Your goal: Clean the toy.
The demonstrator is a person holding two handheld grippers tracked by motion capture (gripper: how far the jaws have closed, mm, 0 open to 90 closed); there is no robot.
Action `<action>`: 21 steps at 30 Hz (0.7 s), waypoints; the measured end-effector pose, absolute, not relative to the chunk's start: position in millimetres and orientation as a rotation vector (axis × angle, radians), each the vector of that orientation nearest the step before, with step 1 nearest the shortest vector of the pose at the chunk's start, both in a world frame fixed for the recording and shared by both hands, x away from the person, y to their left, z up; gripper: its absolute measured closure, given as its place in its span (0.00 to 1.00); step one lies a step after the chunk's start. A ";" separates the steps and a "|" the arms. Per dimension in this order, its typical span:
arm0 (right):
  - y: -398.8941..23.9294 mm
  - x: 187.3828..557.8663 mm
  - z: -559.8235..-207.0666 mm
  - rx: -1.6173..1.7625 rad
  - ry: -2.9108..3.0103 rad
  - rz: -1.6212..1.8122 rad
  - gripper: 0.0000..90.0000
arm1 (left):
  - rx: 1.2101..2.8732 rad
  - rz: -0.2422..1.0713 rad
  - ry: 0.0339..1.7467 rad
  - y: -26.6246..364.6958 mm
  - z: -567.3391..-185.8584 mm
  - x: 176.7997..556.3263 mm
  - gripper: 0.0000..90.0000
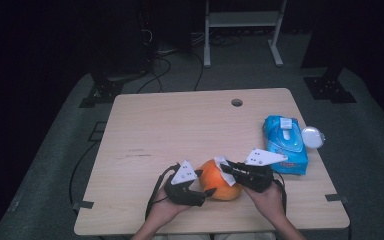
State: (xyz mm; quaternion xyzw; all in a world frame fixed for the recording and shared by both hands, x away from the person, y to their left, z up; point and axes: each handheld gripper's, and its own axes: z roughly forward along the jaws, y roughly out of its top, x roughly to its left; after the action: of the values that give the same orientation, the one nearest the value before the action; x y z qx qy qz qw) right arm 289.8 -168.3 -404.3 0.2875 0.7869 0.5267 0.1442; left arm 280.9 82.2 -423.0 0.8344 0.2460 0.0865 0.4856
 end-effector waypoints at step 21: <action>-164.3 285.5 -394.7 0.772 2.272 1.506 0.90 | 2.093 0.286 0.501 74.0 -423.6 270.0 0.43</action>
State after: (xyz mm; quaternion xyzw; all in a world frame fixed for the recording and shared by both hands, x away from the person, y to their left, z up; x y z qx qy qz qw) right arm 285.5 -164.3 -394.7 0.2693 0.7924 0.5253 0.1539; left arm 270.0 74.0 -423.6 0.8527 0.2040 0.1166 0.4666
